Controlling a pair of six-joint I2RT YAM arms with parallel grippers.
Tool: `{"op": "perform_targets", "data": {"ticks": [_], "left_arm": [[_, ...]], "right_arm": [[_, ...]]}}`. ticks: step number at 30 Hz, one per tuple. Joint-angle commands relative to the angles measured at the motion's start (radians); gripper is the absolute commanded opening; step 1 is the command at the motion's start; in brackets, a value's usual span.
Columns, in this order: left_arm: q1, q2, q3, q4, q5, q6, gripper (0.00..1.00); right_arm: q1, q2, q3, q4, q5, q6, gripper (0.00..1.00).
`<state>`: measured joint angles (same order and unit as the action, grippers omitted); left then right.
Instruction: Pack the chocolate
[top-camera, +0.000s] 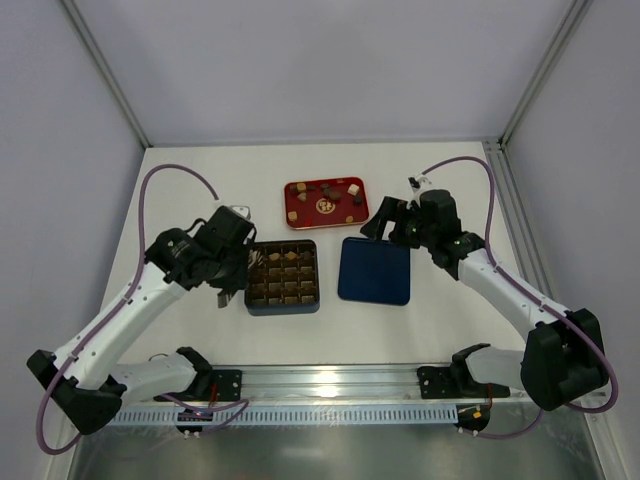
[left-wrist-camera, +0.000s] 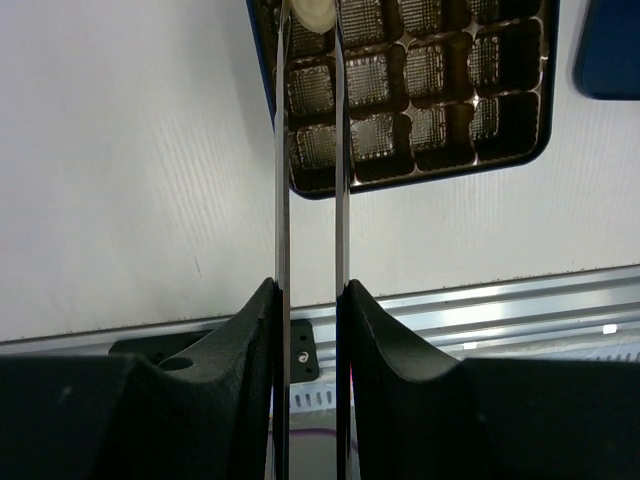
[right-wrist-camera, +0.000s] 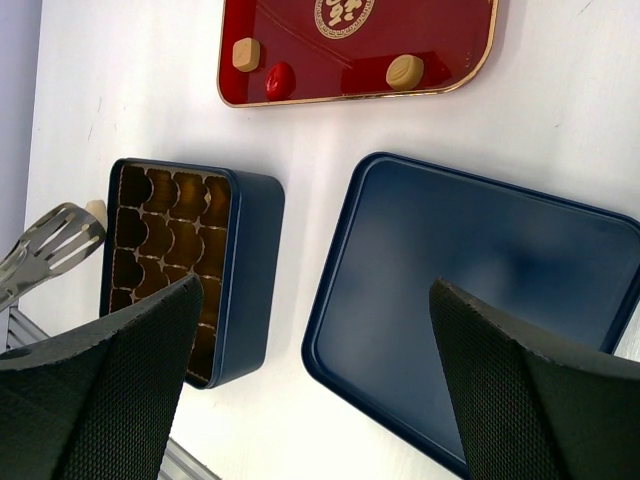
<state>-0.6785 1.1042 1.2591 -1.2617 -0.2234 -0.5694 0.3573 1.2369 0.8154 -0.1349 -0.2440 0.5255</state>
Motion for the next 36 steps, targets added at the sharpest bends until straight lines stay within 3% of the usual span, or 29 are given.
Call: {"op": "perform_targets", "data": {"ticks": [1,15,36], "left_arm": [[0.002,-0.033,-0.016,-0.015,0.002,-0.02,0.25],[0.002,-0.098,-0.118,-0.005,0.016,-0.041,0.25],[0.004,0.002,-0.089,0.056,-0.048,-0.018,0.33]], "right_arm": [[0.006,-0.001,0.002,0.04,0.014,0.002,0.94],[0.012,0.004,0.002,0.044,0.014,0.007,0.94],[0.014,0.004,0.005,0.043,0.009,0.002,0.94]]}}
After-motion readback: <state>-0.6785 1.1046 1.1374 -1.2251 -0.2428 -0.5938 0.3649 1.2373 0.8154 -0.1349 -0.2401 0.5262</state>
